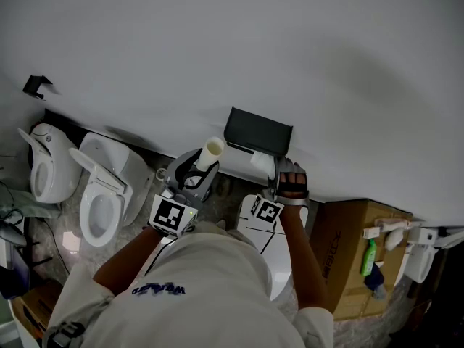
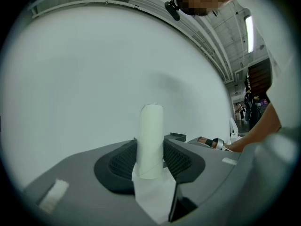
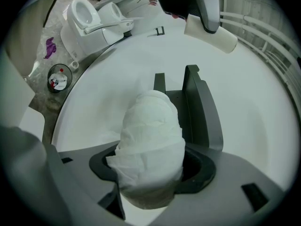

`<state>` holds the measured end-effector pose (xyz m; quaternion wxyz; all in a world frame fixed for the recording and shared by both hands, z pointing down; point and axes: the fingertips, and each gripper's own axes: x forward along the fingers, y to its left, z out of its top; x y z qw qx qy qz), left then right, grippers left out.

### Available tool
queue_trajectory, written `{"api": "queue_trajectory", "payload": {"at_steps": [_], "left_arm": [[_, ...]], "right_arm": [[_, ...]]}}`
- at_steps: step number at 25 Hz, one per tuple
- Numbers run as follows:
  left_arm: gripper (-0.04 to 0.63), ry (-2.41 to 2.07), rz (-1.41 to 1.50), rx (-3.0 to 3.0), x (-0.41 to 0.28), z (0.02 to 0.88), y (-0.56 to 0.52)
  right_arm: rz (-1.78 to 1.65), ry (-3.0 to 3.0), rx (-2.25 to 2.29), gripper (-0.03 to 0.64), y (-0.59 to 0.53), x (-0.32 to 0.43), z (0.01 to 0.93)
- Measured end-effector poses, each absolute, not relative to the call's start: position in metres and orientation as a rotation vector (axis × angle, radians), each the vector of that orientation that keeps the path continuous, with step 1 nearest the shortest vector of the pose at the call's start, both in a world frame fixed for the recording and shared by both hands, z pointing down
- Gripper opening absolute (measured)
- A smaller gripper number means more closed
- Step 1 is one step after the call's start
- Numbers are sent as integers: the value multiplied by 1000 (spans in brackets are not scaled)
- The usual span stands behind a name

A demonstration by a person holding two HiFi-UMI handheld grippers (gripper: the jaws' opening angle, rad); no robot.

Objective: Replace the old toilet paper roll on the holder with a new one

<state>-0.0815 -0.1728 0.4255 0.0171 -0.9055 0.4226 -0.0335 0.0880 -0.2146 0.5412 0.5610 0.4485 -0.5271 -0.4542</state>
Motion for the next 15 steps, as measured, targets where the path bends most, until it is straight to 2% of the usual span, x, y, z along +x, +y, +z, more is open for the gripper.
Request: {"api": "queue_trajectory", "payload": {"at_steps": [15], "left_arm": [[179,1321,-82,-2810,-85,427,-176]], "right_arm": [[-1066,-1270,1033,295,-222,72,551]]}}
